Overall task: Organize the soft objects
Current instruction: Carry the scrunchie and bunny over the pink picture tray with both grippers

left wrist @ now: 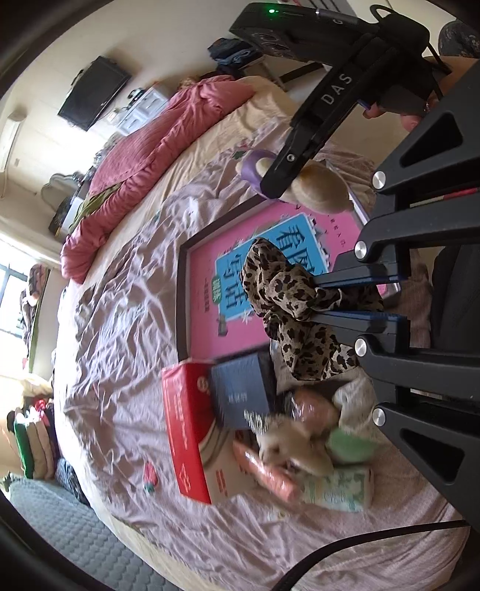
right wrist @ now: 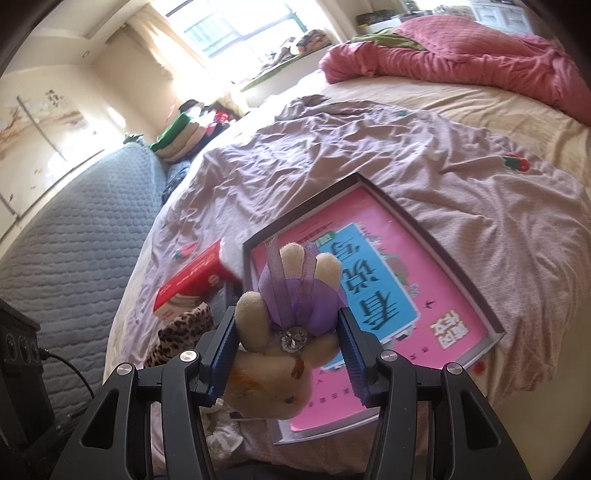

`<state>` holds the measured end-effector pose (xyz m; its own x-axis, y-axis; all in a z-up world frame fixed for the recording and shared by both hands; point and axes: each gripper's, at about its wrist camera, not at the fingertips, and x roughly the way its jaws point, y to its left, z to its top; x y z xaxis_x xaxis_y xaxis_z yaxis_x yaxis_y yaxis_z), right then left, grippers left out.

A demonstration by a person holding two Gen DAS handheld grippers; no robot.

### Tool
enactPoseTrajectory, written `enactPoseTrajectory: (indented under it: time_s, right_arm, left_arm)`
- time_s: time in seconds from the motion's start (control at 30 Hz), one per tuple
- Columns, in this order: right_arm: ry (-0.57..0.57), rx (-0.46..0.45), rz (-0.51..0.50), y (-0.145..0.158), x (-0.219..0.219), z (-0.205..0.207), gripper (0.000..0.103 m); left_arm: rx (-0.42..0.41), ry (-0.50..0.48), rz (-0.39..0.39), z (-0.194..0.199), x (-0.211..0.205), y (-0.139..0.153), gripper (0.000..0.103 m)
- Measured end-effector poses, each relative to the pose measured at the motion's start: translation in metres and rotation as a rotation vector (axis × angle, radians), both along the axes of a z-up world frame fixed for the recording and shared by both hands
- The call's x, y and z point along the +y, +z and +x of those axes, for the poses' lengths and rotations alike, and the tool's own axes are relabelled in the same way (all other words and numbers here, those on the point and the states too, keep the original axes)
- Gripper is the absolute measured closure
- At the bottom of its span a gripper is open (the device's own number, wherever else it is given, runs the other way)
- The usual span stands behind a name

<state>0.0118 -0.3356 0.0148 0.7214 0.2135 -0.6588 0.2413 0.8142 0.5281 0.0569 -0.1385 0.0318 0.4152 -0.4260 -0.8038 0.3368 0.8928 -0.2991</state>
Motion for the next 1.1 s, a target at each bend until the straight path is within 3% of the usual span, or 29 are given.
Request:
enactPoseTrajectory:
  time_s: [0.33,0.6,1.1]
  right_arm:
    - [-0.064,0.028,-0.020,-0.010,-0.022,-0.005,0.049]
    - [-0.067,0.065,-0.131,-0.016,-0.025,-0.001,0.049]
    - [-0.049,0.179,-0.215,-0.047,-0.033,0.010,0.049]
  left_arm:
    - [0.030,-0.058,0.051,0.004,-0.030,-0.021,0.092]
    - [0.054,-0.091,0.084,0.009,-0.050,-0.036,0.092]
    - [0.084,-0.139,0.129,0.012,-0.072,-0.059,0.092]
